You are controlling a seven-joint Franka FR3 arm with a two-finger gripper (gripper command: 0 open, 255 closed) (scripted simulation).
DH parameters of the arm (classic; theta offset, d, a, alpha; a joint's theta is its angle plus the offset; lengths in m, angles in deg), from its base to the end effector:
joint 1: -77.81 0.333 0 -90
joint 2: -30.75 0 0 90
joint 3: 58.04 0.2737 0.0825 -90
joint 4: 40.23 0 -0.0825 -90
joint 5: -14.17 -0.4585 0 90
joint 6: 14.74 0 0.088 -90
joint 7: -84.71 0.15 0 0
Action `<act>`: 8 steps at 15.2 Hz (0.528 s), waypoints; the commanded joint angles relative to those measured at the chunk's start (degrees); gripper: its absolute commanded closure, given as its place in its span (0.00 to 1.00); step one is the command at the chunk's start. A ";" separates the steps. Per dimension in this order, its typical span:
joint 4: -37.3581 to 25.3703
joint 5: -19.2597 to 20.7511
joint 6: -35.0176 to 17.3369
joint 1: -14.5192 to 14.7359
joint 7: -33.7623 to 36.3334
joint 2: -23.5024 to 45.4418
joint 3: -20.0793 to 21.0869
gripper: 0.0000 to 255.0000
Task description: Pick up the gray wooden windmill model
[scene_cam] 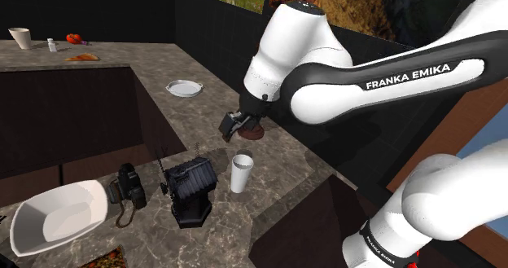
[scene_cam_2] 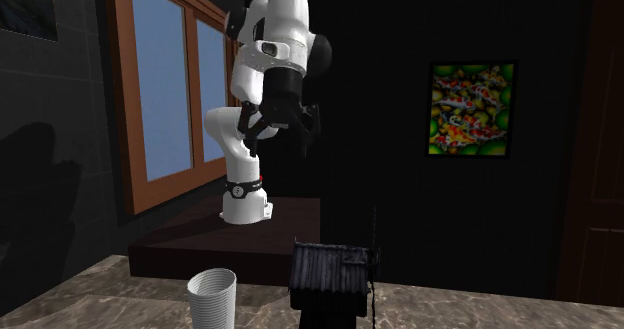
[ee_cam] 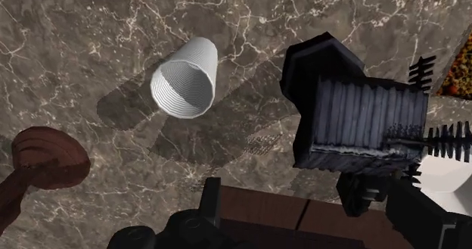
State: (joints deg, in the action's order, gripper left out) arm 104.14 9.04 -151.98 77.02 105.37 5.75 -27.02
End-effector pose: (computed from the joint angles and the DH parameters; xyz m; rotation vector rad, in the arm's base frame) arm 0.4680 0.2466 0.3173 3.0742 0.1463 0.4634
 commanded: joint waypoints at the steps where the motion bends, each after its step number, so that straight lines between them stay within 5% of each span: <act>1: -1.28 2.42 -3.75 -1.73 4.21 3.87 3.49 0.00; 5: -5.33 12.45 -9.68 -7.56 15.64 13.03 11.77 0.00; 8: -9.89 26.46 -11.61 -12.53 28.46 21.76 18.04 0.00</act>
State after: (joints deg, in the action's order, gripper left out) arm 95.85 29.69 -162.83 66.27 128.78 24.25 -11.01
